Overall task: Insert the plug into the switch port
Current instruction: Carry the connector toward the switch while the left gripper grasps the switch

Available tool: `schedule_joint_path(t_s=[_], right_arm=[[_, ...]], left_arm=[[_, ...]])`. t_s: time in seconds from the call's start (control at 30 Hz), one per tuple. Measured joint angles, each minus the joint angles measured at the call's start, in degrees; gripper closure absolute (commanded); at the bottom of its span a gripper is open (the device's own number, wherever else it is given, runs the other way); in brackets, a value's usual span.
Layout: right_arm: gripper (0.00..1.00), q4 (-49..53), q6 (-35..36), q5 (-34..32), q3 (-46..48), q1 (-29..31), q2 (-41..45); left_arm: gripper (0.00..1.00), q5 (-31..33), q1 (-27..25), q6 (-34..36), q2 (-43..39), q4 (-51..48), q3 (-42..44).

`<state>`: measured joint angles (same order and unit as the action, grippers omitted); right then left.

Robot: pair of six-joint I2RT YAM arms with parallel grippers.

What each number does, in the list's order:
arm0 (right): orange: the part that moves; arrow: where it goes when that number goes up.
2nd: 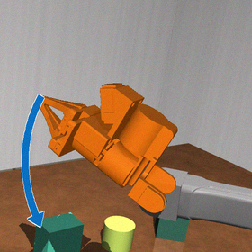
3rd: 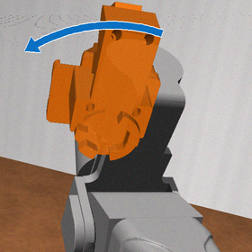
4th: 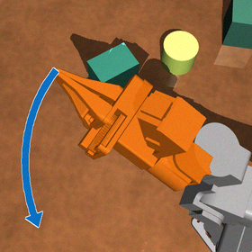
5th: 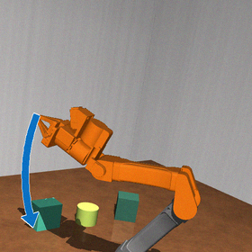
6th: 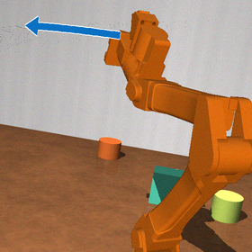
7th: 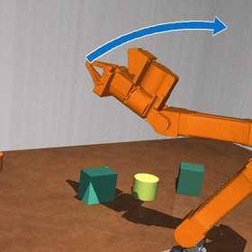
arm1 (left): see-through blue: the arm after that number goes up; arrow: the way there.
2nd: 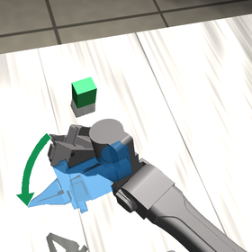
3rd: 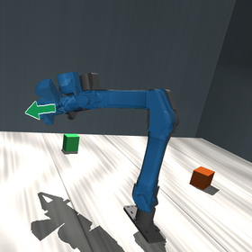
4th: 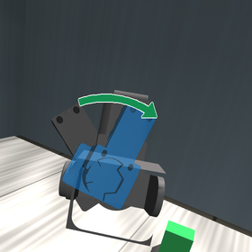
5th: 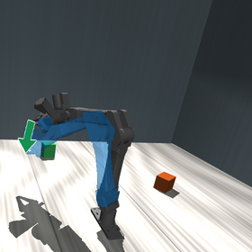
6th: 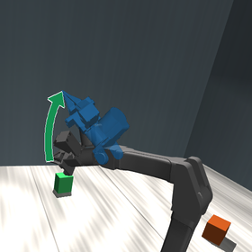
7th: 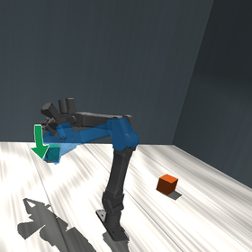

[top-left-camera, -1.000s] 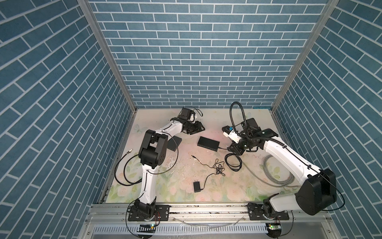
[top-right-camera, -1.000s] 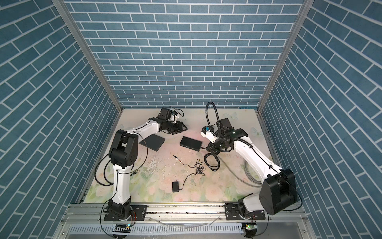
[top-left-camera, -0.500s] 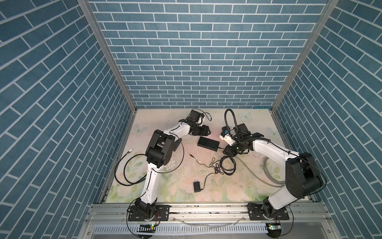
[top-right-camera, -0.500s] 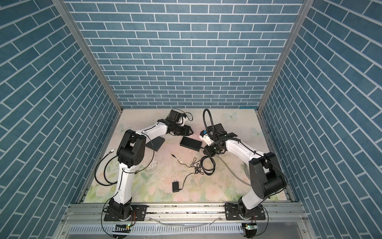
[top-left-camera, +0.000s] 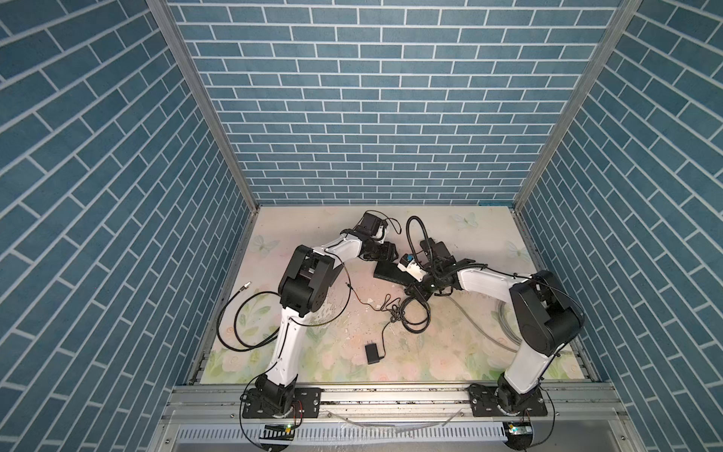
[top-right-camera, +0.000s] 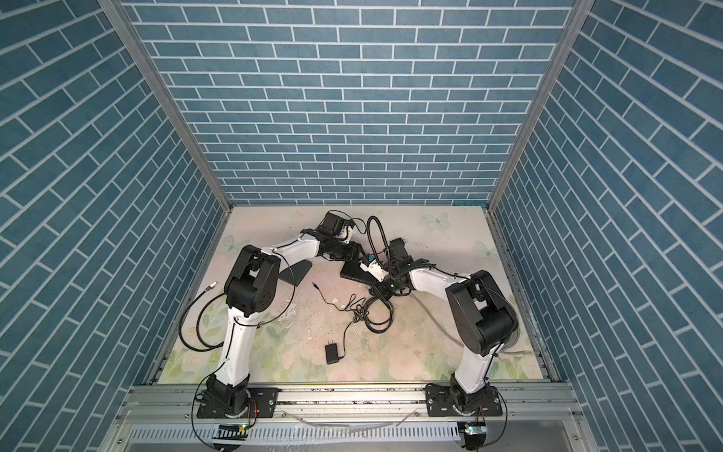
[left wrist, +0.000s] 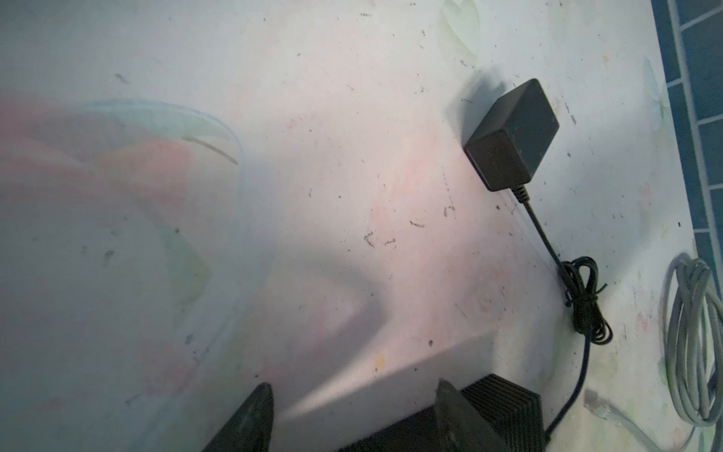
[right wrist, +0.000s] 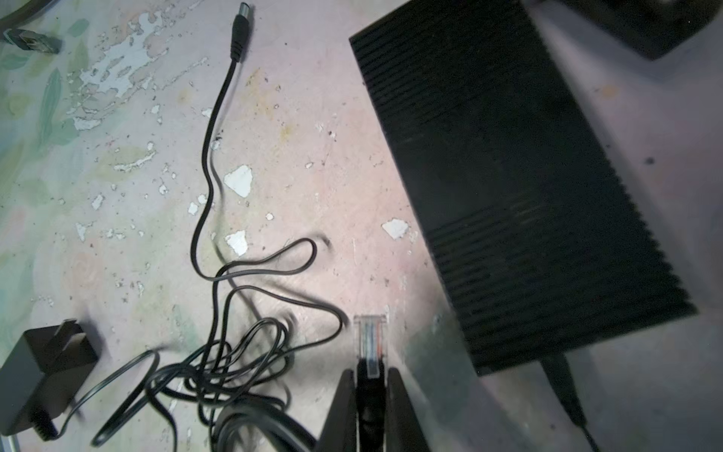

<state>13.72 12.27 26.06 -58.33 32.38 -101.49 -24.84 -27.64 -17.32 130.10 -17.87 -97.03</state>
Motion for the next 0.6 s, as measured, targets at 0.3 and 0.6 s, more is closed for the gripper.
schedule_joint_path(t_s=[0.3,0.6], right_arm=[[1.0,-4.5,-1.9,-6.5,0.0,0.7,-3.1],[1.0,-6.6,-2.0,-12.5,0.0,0.0,-3.5]], left_arm=[[0.35,-0.5,0.0,-1.3,-0.5,1.2,1.3],[0.38,-3.2,0.1,-3.5,-3.1,3.3,6.3]])
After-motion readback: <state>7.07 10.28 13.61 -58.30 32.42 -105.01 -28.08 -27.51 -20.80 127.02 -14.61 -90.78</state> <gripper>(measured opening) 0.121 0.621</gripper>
